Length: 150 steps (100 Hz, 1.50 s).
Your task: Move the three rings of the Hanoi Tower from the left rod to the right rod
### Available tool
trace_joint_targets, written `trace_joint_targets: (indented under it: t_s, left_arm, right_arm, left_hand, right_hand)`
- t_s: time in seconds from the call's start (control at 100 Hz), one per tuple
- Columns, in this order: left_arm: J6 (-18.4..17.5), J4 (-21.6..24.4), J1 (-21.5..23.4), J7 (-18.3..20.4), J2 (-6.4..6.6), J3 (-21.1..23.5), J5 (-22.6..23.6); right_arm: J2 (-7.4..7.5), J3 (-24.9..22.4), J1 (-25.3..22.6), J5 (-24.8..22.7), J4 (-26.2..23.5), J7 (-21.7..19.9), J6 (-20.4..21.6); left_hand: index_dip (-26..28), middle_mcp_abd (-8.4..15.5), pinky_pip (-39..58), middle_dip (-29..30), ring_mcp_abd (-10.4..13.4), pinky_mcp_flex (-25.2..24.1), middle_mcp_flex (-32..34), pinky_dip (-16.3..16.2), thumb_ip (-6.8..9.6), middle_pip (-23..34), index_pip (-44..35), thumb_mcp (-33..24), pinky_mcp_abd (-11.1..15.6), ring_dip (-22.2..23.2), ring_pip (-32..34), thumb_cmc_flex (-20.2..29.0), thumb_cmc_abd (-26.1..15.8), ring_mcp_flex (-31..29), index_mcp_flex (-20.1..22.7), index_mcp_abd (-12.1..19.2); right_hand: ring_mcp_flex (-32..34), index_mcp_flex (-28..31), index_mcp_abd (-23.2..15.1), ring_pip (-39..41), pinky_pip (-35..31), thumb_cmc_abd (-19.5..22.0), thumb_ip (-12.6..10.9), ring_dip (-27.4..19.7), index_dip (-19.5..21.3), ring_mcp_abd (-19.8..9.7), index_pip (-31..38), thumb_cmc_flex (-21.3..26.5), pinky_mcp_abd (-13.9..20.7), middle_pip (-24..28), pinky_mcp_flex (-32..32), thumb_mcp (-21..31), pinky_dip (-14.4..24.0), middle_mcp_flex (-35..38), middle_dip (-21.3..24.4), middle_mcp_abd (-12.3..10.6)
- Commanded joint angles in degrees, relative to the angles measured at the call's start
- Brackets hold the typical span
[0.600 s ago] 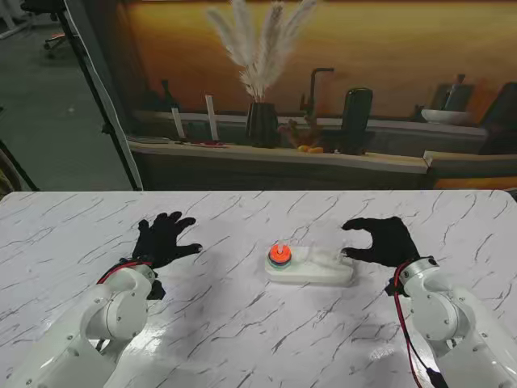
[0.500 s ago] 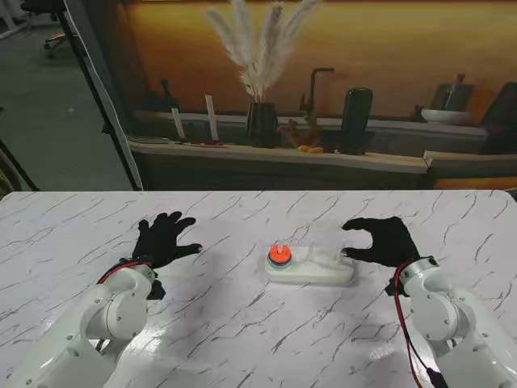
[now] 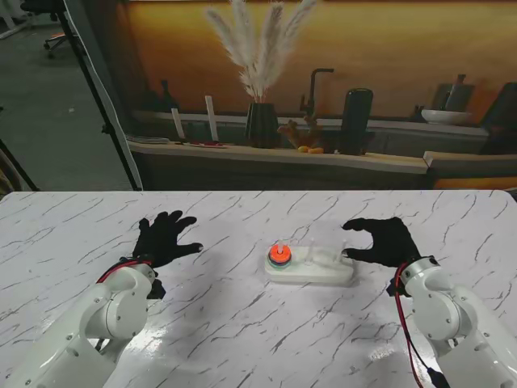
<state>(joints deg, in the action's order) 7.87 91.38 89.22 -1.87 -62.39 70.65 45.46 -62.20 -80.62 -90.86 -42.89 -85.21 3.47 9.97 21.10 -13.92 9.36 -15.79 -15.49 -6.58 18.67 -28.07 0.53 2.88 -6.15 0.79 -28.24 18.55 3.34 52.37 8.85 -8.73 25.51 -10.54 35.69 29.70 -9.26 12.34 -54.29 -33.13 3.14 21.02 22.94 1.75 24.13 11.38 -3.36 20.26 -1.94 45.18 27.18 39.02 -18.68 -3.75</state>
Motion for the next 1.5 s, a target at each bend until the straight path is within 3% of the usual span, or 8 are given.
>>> trace_joint_targets:
  t_s: [0.0,0.12,0.5,0.9,1.49]
  left_arm:
    - [-0.93,0.15,0.04,0.59,-0.23,-0.09,-0.02]
    - [-1.16,-0.23,-0.31,1.23,-0.09,-0.33,0.05]
    - [-1.4,-1.44,-1.08,1.05,-0.24,-1.42,-1.19]
    - [-1.13,-1.51,-0.75,1.35,-0.2,-1.18,-1.38]
    - [-1.14,-1.48,-0.37,1.48,-0.19,-0.83,-1.65]
  right_arm:
    - [-0.2,0.06,-0.18,0.07,0.26,0.38,0.26]
    - [0.07,-0.43,-0.27,-0.94,0.34,-0.08,1.07]
    - [1.16,-1.37,-0.2,-3.31,1.84,-4.02,2.5]
    - [2.13,4.55,5.9,-8.08,9.21,-2.66,5.9]
    - [3.11,10.42,10.63,-13.67,12.41,-1.95,6.14]
  left_hand:
    - [-0.43,-0.59,0.62,-0.1,-0.54,-0.72,-0.44,0.63,-1.21,-0.66,0.66,0.6,-1.62,0.15,-0.2,-0.58,-1.32,0.89,-1.53,0.59]
    - [-0.44,-0.51,0.58,-0.11,-0.5,-0.71,-0.47,0.66,-1.21,-0.68,0.69,0.61,-1.67,0.14,-0.23,-0.67,-1.38,0.97,-1.59,0.55]
    - [-0.44,-0.64,0.48,-0.16,-0.54,-0.72,-0.44,0.69,-1.21,-0.66,0.68,0.58,-1.67,0.12,-0.23,-0.59,-1.33,1.01,-1.55,0.49]
    - [-0.45,-0.66,0.34,-0.17,-0.61,-0.75,-0.47,0.72,-1.21,-0.69,0.71,0.59,-1.69,0.07,-0.3,-0.57,-1.27,1.18,-1.62,0.5]
    - [-0.45,-0.65,0.08,-0.26,-0.57,-0.75,-0.16,0.71,-1.21,-0.59,0.69,0.58,-1.63,0.05,-0.31,-0.54,-1.35,1.2,-1.57,0.46]
  right_hand:
    - [-0.68,-3.14,0.66,-0.98,0.4,-0.76,-0.97,-0.73,0.44,-0.99,-0.18,-2.07,-19.35,-0.3,1.13,0.67,-0.14,-2.39,0.5,0.36]
    - [-1.47,-8.32,2.82,-1.36,0.74,-0.59,-1.16,-0.82,-0.58,-0.93,-2.88,-3.14,-19.35,-0.78,1.52,1.12,-0.24,-3.79,0.65,0.83]
    - [-2.72,-11.07,2.67,-2.27,2.02,-0.23,-1.69,-0.83,-1.99,-1.02,-5.47,-5.18,-19.58,-1.66,2.57,1.49,-0.22,-5.78,0.86,1.22]
    - [-3.07,-14.71,2.6,-2.39,2.76,-1.28,-1.79,-0.65,-2.89,-1.49,-6.82,-5.27,-19.77,-1.48,2.79,1.49,0.16,-7.76,0.82,0.96]
    - [-2.65,-17.44,2.49,-1.59,2.45,-2.57,-1.66,-0.28,-3.89,-1.48,-6.85,-3.98,-19.75,-0.15,2.31,1.15,1.2,-9.18,0.79,1.14]
